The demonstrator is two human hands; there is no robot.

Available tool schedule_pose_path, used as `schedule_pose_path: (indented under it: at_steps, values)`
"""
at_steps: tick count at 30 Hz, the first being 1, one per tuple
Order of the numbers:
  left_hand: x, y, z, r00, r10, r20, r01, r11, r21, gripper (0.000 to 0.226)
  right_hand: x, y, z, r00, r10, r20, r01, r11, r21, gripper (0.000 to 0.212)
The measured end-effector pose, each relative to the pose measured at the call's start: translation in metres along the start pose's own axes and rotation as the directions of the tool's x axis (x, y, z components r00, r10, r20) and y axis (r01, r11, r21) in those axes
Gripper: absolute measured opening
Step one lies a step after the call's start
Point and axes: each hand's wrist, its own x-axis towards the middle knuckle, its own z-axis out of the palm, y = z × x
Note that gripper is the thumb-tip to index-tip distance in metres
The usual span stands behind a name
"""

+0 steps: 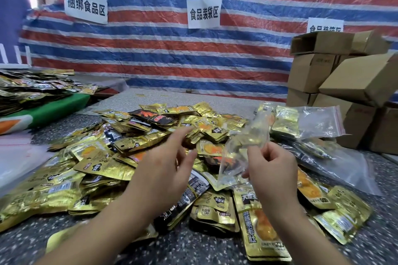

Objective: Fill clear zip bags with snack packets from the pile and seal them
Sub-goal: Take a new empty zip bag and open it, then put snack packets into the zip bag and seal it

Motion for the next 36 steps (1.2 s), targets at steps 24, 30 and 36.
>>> schedule_pose_path:
  at_steps: [24,30,36]
  values:
    - [0.005,0.0,-0.005,0.999,0.031,0.027,-0.022,0.96,-0.279,0.051,0.017,-0.004,-0.014,0.992,0.051,0.114,-0.08,0.961,0.266,0.035]
    - [0.015,-0.012,-0.016,0.976,-0.217,0.028,0.2,0.835,-0.512,0.066,0.022,0.001,-0.008,0.952,0.196,0.234,-0.259,0.925,0.279,0.045]
    - [0.013,-0.019,-0.012,0.972,-0.201,0.12,0.233,0.875,-0.424,0.054,0.025,0.019,-0.006,0.968,0.196,0.16,-0.181,0.978,-0.103,0.021]
